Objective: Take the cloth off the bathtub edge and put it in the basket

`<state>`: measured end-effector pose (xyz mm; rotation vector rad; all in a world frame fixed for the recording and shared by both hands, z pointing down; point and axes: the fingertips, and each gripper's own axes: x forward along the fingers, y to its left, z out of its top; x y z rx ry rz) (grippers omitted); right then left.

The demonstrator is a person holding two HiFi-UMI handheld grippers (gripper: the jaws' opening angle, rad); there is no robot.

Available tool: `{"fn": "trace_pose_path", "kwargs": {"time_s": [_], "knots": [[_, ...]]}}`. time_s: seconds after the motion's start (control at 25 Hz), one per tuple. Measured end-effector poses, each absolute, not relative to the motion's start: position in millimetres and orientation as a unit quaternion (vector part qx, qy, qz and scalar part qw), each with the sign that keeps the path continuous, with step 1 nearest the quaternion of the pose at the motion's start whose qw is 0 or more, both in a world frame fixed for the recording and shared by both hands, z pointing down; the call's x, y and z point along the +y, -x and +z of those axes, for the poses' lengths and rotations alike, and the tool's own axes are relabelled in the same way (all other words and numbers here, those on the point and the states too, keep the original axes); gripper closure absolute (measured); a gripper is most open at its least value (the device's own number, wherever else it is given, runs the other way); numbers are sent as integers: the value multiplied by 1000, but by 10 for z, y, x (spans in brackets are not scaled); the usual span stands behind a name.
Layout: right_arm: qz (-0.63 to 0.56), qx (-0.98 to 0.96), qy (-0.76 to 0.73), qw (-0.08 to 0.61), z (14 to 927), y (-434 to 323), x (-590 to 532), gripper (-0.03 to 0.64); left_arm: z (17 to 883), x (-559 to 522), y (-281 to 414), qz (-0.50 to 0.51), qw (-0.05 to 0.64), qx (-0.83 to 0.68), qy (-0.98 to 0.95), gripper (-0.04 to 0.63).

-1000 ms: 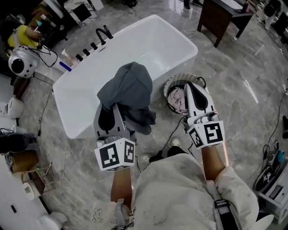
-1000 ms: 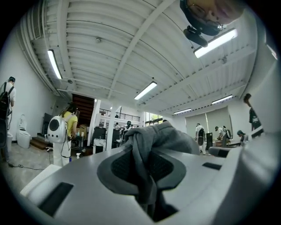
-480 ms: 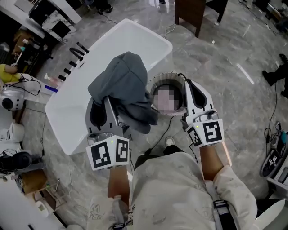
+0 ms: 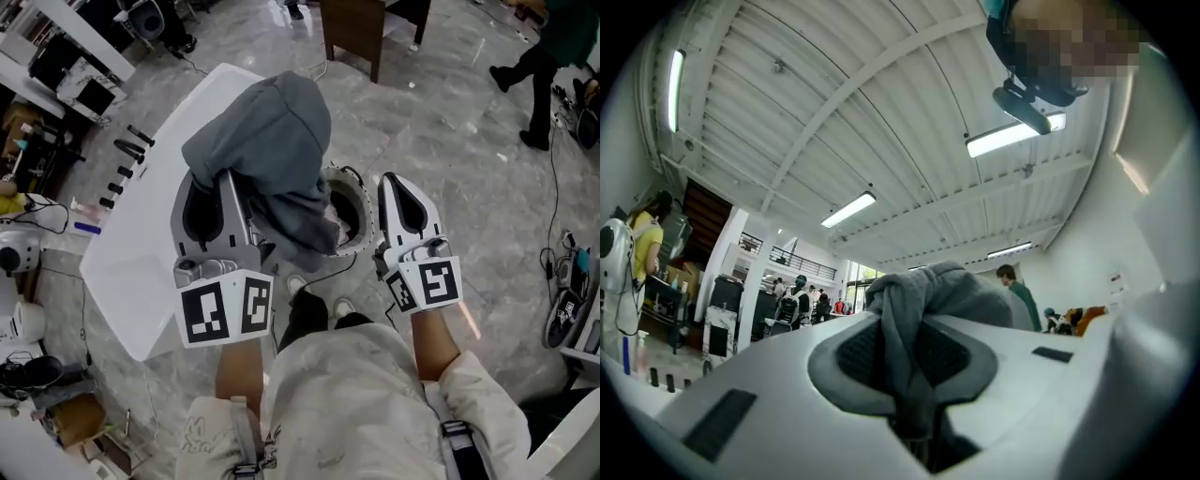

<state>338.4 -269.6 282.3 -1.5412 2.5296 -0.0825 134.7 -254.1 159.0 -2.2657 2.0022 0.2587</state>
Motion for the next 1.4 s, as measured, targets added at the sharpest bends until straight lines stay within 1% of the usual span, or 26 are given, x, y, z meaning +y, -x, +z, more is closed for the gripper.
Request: {"fn": "trace_pose_path", "kwargs": {"time_s": [0.24,0.48,0.8,1.4], "knots": [[-10,826,558,82,2792,-3470,-2904,629,1445,-2979,-1489,118,56,612,780,532],[5,803,592,69,2755,-3511,-3165,629,1647,-3469,-1589,114,32,573,811,532],[0,782,622,52,2800,-3421,-3575,629,2258,-4004,-1600,76,-16,539,839,532],[-16,751,659,27,2971,-3265,-4019,629,3550,-4447,-1618,-35,-82,484,870,532]]}}
